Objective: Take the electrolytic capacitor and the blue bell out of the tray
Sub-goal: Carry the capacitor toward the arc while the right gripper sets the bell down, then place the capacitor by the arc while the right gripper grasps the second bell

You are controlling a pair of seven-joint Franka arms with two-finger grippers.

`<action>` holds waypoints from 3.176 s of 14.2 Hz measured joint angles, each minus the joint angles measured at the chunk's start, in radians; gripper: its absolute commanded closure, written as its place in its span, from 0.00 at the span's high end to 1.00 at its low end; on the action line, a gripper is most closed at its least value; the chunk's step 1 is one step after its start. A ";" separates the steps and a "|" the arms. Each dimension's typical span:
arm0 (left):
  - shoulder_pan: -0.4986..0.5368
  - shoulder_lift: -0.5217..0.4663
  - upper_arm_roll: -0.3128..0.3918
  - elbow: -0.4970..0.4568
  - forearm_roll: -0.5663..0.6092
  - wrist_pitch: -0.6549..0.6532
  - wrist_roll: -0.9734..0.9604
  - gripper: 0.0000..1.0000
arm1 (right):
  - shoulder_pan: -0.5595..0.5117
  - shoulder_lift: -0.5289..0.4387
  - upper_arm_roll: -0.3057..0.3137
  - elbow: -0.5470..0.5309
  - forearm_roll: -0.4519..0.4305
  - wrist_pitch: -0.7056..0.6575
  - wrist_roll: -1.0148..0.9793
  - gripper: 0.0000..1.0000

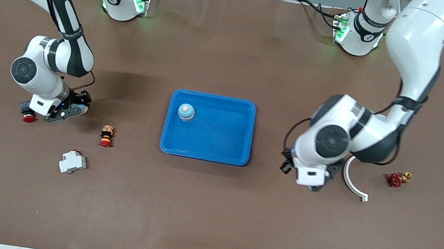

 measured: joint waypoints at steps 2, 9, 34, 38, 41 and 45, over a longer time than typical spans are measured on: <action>0.071 0.000 -0.001 -0.034 0.001 -0.012 0.128 0.00 | 0.000 -0.001 0.000 0.001 0.000 -0.024 0.000 1.00; 0.253 0.000 -0.001 -0.127 0.138 -0.014 0.364 0.00 | 0.035 -0.137 0.015 0.023 0.061 -0.304 0.105 1.00; 0.441 0.054 -0.003 -0.185 0.293 0.144 0.593 1.00 | 0.647 0.103 0.023 0.324 0.404 -0.182 0.987 1.00; 0.440 -0.007 -0.009 -0.133 0.293 0.145 0.675 1.00 | 0.648 0.126 0.019 0.334 0.374 -0.182 0.989 1.00; 0.441 -0.081 -0.011 -0.111 0.291 0.144 0.814 1.00 | 0.648 0.135 0.018 0.339 0.369 -0.182 0.989 1.00; 0.441 -0.166 -0.013 -0.085 0.238 0.142 0.909 1.00 | 0.650 0.149 0.019 0.347 0.369 -0.182 0.991 1.00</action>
